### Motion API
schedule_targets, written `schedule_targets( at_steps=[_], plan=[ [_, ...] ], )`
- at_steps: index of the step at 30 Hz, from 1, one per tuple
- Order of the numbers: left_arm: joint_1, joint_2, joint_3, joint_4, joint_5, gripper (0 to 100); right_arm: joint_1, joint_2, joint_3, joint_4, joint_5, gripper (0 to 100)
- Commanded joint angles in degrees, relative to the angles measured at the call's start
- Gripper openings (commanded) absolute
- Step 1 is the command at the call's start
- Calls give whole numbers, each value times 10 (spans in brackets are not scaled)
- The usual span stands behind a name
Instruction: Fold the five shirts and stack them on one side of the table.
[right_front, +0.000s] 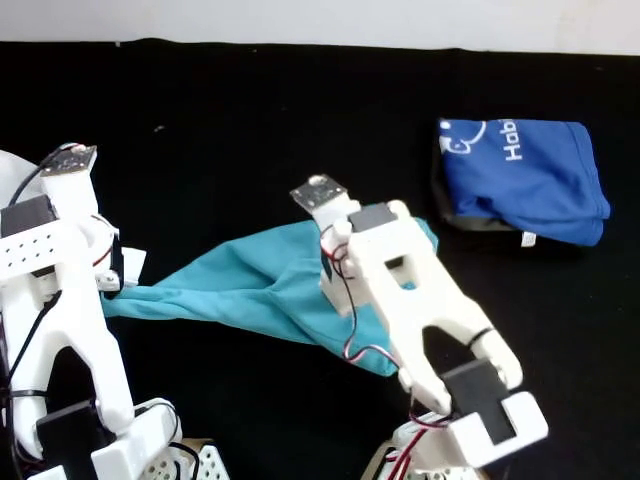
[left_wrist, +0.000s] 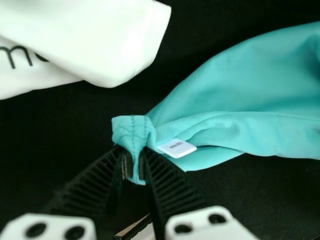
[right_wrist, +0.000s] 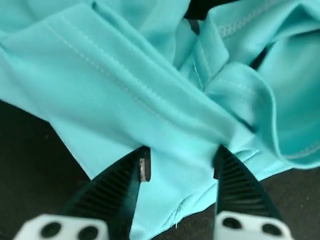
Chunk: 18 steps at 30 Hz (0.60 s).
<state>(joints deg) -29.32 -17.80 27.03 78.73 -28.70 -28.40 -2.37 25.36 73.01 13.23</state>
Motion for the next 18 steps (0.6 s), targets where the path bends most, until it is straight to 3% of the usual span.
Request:
schedule_targets(
  at_steps=[1, 3, 11, 18],
  plan=[
    [6, -15, -17, -4, -4, 8, 6, -6, -49, 16, 3, 97],
    [4, -15, -17, -4, -4, 8, 7, -26, -57, 33, 3, 0],
    [6, -15, -17, -7, -4, 8, 2, -157, -55, 131, 3, 6],
    [7, -15, -22, -7, -4, 8, -113, -221, -7, 210, 5, 9]
  ],
)
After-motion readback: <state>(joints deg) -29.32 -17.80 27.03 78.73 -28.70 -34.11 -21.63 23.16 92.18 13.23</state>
